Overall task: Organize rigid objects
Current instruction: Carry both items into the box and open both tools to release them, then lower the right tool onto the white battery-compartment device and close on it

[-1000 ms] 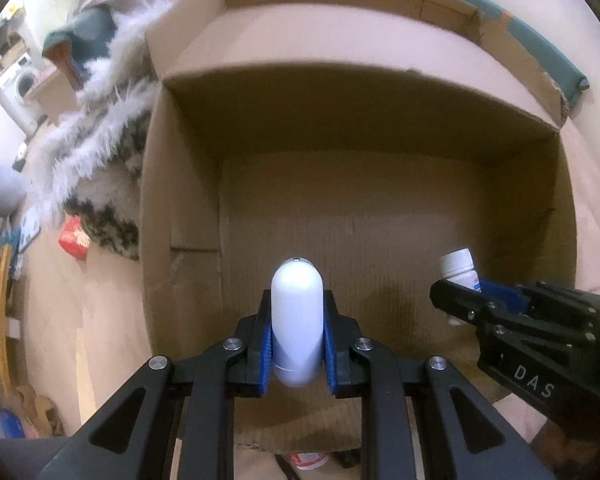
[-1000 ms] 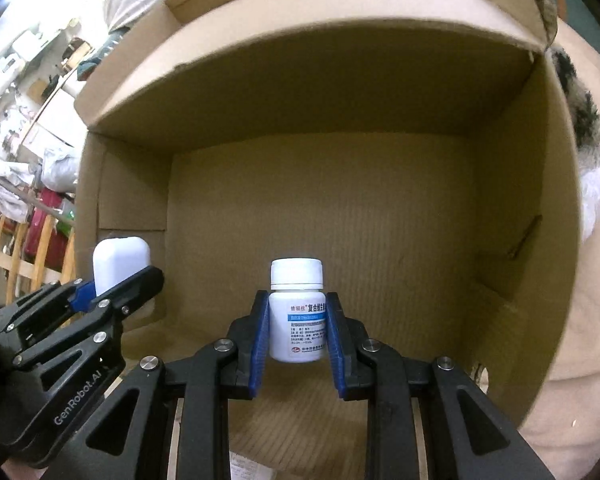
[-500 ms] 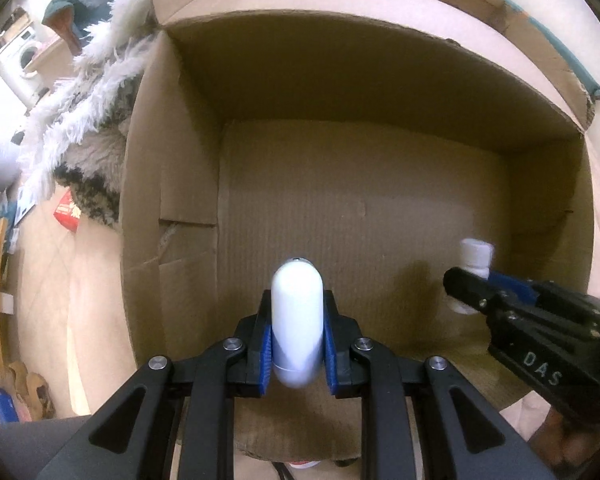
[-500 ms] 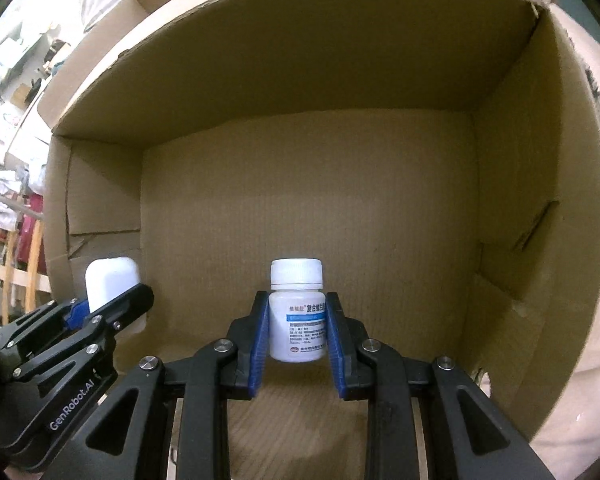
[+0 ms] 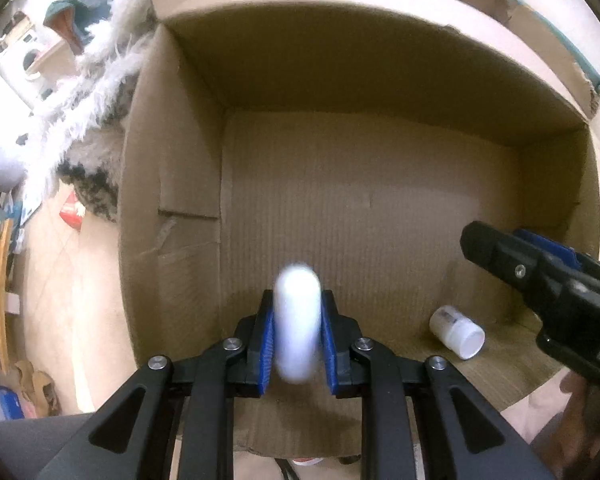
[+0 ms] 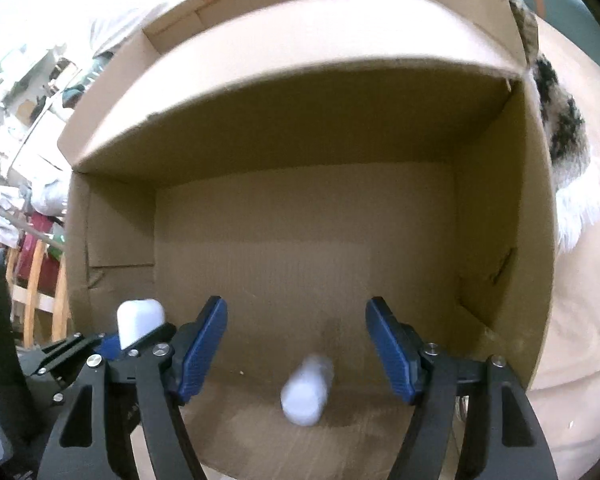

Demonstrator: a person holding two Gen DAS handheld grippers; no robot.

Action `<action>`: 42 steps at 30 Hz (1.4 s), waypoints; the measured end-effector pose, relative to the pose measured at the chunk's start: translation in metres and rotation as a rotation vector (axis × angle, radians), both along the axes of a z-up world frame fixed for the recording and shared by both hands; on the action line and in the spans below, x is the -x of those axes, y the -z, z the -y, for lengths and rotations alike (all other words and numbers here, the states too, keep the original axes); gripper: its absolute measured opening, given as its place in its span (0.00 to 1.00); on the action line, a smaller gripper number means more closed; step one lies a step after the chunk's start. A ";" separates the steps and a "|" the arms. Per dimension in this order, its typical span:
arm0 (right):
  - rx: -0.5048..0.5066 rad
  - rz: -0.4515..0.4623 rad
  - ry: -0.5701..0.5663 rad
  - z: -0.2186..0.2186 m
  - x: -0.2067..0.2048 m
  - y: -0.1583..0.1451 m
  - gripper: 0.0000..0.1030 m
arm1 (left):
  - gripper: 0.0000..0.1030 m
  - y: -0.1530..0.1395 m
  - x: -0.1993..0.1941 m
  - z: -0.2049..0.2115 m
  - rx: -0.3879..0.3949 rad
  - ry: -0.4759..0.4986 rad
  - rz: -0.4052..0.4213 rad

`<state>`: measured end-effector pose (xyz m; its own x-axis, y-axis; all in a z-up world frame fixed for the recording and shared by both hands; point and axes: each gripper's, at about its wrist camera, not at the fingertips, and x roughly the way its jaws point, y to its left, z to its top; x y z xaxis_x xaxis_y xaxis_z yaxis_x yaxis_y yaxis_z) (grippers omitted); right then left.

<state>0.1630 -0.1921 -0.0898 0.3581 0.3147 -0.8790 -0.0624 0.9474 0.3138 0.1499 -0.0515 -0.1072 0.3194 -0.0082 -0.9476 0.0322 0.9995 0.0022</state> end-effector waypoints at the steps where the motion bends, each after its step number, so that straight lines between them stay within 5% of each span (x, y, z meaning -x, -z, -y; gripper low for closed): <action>1: -0.010 0.002 0.003 0.001 0.000 -0.001 0.77 | 0.24 -0.004 0.001 0.000 -0.007 0.002 0.010; 5: -0.056 0.013 0.021 0.002 -0.002 -0.002 0.85 | 0.59 -0.020 0.008 0.002 -0.053 -0.018 0.080; 6: -0.060 0.014 0.022 0.002 -0.002 -0.002 0.86 | 0.60 -0.024 0.010 0.002 -0.050 -0.019 0.097; 16: -0.067 -0.010 0.035 0.002 0.001 -0.003 0.87 | 0.61 -0.029 0.014 -0.002 -0.023 -0.019 0.070; 26: -0.150 0.023 0.060 0.024 0.026 -0.032 0.87 | 0.61 -0.071 0.021 -0.025 0.064 -0.059 0.110; 42: -0.117 0.064 0.068 0.055 0.092 -0.060 0.88 | 0.62 -0.091 0.079 -0.063 0.108 -0.124 0.106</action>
